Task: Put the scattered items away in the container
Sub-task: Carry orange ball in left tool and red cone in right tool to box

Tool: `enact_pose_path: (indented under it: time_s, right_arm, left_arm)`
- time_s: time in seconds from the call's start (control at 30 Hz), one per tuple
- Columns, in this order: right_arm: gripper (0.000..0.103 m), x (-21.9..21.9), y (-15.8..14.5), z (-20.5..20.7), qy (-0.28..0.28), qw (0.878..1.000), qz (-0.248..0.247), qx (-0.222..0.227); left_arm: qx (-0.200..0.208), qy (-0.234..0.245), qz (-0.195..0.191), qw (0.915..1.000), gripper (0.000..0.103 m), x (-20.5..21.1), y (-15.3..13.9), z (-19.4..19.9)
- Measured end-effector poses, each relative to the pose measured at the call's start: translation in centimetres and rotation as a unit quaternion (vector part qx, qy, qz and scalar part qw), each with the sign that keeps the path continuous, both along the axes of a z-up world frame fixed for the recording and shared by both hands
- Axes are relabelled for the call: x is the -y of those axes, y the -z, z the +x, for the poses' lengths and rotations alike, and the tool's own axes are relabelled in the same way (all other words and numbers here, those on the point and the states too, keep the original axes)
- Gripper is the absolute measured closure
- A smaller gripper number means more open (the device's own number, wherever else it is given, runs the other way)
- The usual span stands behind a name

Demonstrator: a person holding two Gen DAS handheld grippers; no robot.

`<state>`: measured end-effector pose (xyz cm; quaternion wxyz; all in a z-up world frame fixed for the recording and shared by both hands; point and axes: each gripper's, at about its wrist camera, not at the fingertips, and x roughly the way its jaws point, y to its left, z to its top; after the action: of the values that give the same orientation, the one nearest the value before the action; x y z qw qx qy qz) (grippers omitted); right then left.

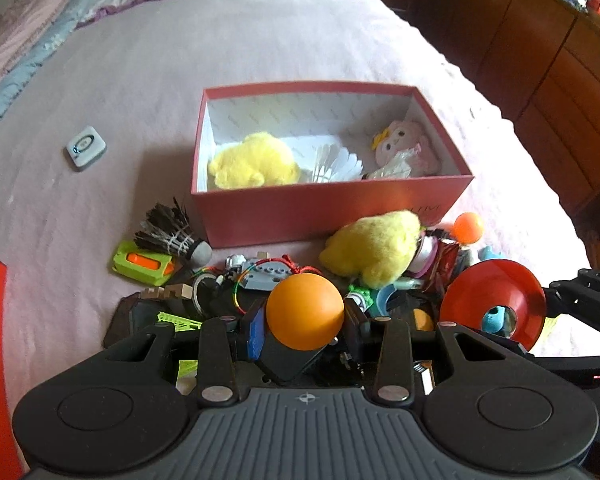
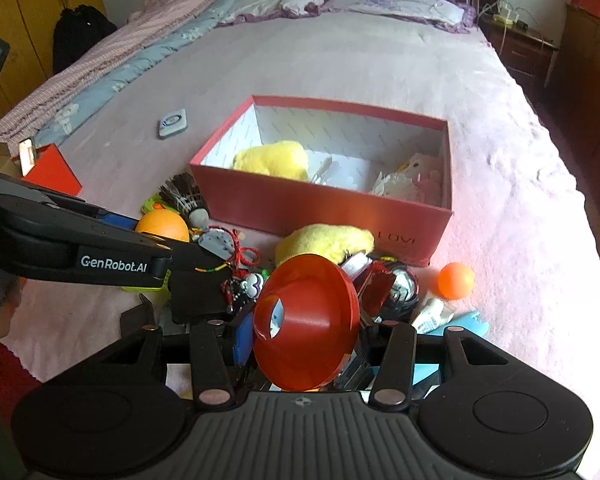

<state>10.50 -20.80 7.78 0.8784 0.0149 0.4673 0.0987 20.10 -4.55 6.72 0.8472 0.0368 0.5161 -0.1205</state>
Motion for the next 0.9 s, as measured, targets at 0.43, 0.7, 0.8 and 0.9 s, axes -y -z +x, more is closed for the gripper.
enact_pose_path:
  time_s: [0.43,0.7,0.8,0.9]
  right_arm:
    - [0.053,4.1,-2.0,-0.2,-0.033,0.999,0.02,0.021]
    - [0.053,4.4,-2.6,-0.2,-0.036,0.999,0.031,0.026]
    - [0.053,4.3,-2.7,-0.1,-0.039,0.998,0.034,0.029]
    - [0.053,4.1,-2.7,-0.1,-0.043,0.998,0.035,0.031]
  left_arm:
    - [0.021,-0.04,0.001,0.999,0.063,3.5,-2.7,-1.8]
    - [0.034,-0.033,0.0,0.9989,0.063,4.5,-4.2,-2.2]
    - [0.037,-0.034,-0.003,0.9987,0.063,4.7,-4.0,-2.3]
    - [0.034,-0.037,-0.003,0.9987,0.063,5.0,-3.5,-2.5]
